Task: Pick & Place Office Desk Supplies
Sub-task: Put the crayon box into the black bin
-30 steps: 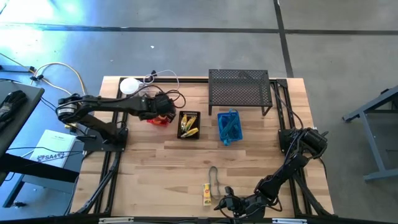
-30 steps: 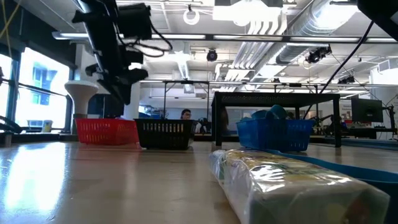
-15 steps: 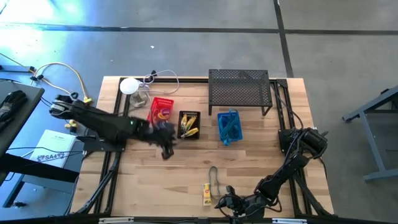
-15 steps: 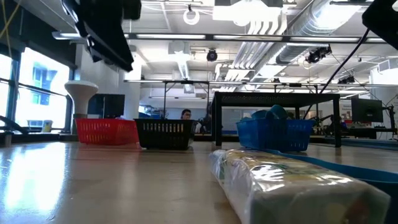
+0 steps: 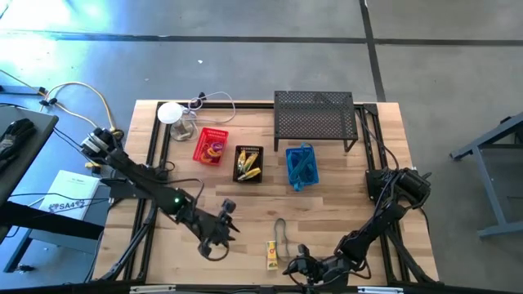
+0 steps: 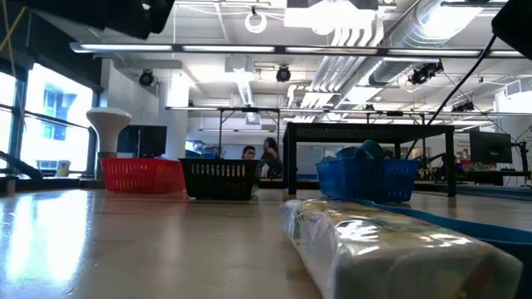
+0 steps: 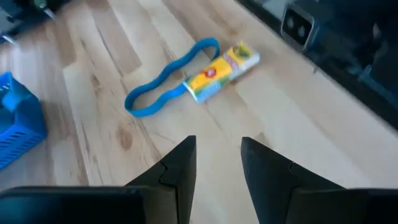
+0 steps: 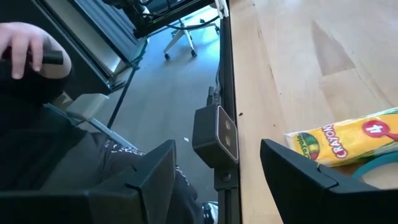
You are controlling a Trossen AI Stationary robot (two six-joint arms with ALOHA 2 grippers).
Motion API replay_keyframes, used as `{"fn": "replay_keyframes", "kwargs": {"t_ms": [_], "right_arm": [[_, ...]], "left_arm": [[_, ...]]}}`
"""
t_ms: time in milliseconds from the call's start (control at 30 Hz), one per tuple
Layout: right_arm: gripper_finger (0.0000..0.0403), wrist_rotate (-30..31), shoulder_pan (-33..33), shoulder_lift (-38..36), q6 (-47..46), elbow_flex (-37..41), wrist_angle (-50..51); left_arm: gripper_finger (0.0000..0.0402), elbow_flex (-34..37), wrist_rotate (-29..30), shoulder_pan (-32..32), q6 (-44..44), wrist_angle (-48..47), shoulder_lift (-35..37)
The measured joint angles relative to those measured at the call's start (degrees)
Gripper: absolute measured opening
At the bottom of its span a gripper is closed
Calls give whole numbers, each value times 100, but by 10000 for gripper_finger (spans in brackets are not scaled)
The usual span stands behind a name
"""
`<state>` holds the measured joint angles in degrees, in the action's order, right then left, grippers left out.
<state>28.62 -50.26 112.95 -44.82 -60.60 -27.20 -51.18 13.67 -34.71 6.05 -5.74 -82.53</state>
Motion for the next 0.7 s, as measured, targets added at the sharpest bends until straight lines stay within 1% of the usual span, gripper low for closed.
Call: {"fn": "replay_keyframes", "kwargs": {"t_ms": [233,300,367,467,600,700], "right_arm": [[222,0,-7,0,-20,0,-10],[222,0,-7,0,-21,0,-26],[222,0,-7,0,-42,0,-42],[222,0,-7,0,-44,0,-42],[222,0,-7,0,-44,0,-39],[222,0,-8,0,-44,0,-40]], "left_arm": [[121,2,-7,-9,126,243,-454],[128,2,-157,18,98,320,-585],[146,2,-413,88,-71,460,-749],[186,3,-561,187,-307,611,-1106],[241,2,-561,299,250,1245,-1586],[262,2,-581,451,484,1749,-1943]]}}
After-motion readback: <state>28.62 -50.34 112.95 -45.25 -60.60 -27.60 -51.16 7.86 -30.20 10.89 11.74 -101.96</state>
